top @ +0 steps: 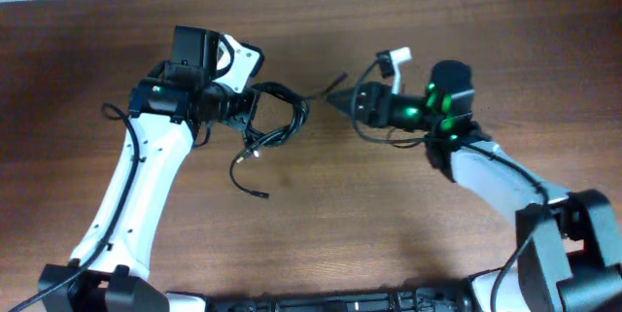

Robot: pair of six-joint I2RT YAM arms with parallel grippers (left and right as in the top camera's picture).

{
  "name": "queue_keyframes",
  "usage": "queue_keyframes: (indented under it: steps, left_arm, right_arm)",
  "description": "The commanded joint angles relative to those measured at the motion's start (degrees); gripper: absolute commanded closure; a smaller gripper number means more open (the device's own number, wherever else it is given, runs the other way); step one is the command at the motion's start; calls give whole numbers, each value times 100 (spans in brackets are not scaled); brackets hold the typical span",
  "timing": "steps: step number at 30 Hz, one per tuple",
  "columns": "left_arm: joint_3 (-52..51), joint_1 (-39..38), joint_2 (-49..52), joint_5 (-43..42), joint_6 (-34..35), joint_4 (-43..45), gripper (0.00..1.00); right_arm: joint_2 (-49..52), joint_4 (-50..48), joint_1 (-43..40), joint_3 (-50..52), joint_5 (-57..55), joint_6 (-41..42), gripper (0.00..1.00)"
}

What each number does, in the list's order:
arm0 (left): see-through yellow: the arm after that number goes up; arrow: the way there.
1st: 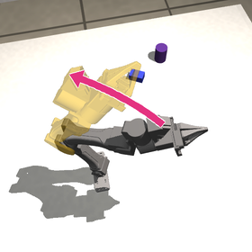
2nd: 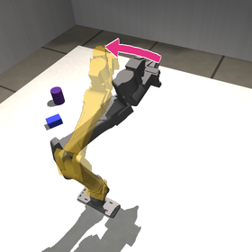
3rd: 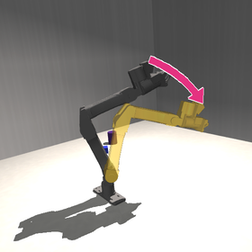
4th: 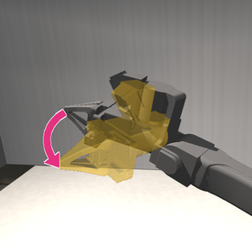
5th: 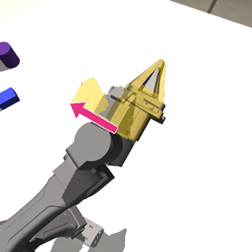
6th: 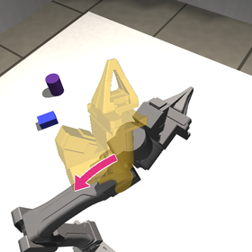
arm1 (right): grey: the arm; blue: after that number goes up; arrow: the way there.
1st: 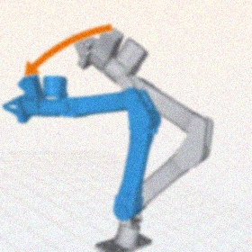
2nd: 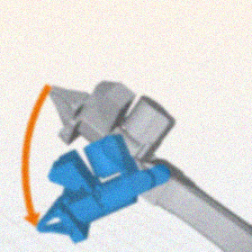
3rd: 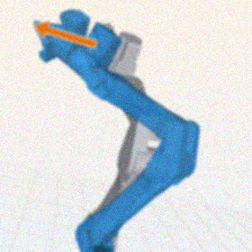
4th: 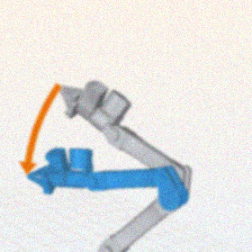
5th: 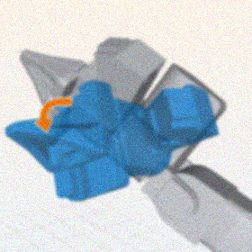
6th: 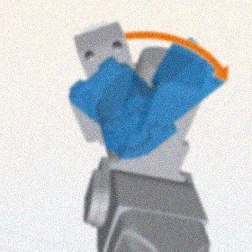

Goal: Untangle cables
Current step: 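Bring the right gripper to the bundle and grasp a cable strand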

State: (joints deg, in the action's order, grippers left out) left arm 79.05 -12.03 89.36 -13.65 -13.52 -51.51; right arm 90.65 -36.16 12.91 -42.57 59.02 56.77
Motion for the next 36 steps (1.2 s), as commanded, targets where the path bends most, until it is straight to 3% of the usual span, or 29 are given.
queue_keyframes:
  steps: [1,2,4,5,6,7,9,12,14,16,21,24,27,29,32,36]
  left_arm:
    - [81,4,-103,-525,-245,-146,100]
    - [81,4,-103,-525,-243,-155,100]
    - [81,4,-103,-525,-243,-181,100]
    - [81,4,-98,-457,74,-168,100]
    - [81,4,-98,-9,1071,-153,100]
    - [81,4,-98,382,1740,-153,100]
    - [81,4,-98,448,2356,-131,100]
    - [81,-227,-98,374,2459,-114,100]
    - [81,-540,-101,-15,2103,-114,100]
    - [83,-791,-101,-520,1554,-109,100]
    - [83,-804,-238,-776,1561,-90,100]
    - [83,-236,-358,52,2361,-85,100]
    - [83,216,-356,107,2815,-57,100]
    - [83,245,-356,105,3075,-31,100]
    - [83,245,-356,107,3713,-26,100]
    - [83,245,-356,219,3757,-44,100]
  right_arm:
    - [-7,-675,492,-52,-1086,656,42]
    - [-7,-675,588,-52,-1268,748,72]
    - [-7,-717,601,-52,-1248,868,94]
    - [-7,-977,651,-52,-1045,868,96]
    - [-7,-1676,986,-52,-848,780,96]
    - [-7,-1674,1143,-52,-874,525,96]
    - [-7,-1305,1510,-52,-1329,149,96]
    - [-7,11,2175,-52,-3126,-577,96]
    - [-7,625,2304,-52,-4013,-579,96]
    - [-7,708,2304,-52,-4109,-579,90]
    - [-120,1139,2188,-52,-4166,-1480,62]
    - [-942,1574,1504,-52,-3521,-1502,57]
    - [-1252,1626,1172,-52,-2673,-1502,45]
    - [-1178,1720,1320,-52,-2629,-1521,40]
    - [-986,1733,1950,-52,-2669,-2240,35]
    - [-914,1753,2529,-52,-3136,-2614,34]
